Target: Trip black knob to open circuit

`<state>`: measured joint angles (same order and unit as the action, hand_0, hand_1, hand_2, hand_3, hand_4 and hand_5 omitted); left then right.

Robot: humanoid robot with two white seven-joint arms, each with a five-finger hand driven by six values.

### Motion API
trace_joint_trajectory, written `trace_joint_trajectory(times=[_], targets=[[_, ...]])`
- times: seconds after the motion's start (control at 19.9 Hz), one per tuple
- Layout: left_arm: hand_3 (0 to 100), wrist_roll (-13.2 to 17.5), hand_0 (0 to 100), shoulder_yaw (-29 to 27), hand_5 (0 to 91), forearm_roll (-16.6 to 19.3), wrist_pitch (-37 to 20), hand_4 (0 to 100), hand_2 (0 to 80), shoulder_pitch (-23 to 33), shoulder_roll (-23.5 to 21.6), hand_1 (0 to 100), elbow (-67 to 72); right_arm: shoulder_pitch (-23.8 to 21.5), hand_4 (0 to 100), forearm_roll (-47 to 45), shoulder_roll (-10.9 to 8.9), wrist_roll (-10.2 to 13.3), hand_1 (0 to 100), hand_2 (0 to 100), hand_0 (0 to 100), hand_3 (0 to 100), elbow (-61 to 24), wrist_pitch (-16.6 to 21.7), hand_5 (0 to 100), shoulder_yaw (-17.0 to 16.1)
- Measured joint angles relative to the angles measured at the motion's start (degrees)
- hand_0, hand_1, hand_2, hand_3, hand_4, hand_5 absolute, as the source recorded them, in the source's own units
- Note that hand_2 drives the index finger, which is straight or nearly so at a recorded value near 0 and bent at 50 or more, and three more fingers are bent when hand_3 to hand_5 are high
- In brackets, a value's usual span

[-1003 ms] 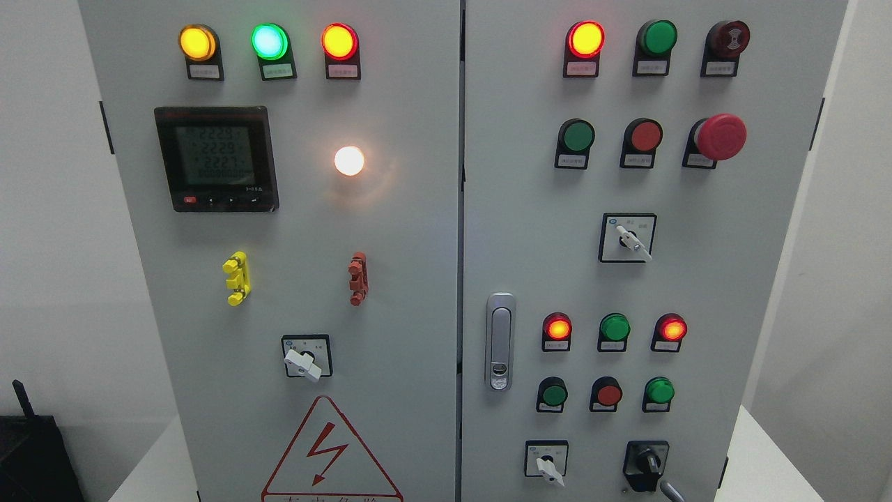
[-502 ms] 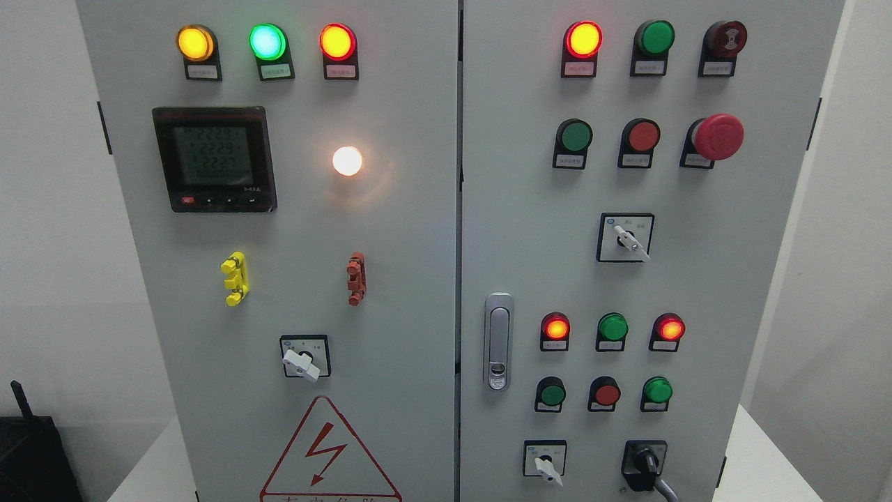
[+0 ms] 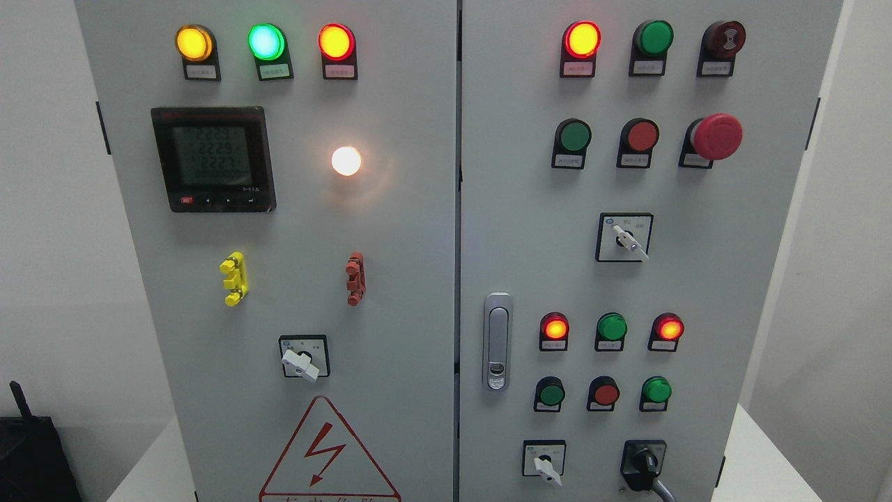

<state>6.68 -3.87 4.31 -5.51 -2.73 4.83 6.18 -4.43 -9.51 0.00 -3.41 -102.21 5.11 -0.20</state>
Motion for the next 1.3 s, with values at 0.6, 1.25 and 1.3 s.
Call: trace_joint_trajectory(times=[0.6,1.25,1.3], targets=[[0,0.00,12,0.00,0.0,0.00,0.00,0,0.0,0.00,0.00,39,0.00,0.29,96,-0.02,0.00,-0.01,0,0,0,100,0.13,0.00,95,0.12],[0,0.00,12,0.00,0.0,0.00,0.01,0,0.0,0.00,0.00,39,0.00,0.33,96,0.00,0.41,-0.14,0,0,0,100,0.05,-0.06,95,0.17],[0,0.00,12,0.00,0.0,0.00,0.01,0,0.0,0.00,0.00,39,0.00,0.33,96,0.00,0.56,-0.14,0,0,0,100,0.04,-0.06,95,0.17]])
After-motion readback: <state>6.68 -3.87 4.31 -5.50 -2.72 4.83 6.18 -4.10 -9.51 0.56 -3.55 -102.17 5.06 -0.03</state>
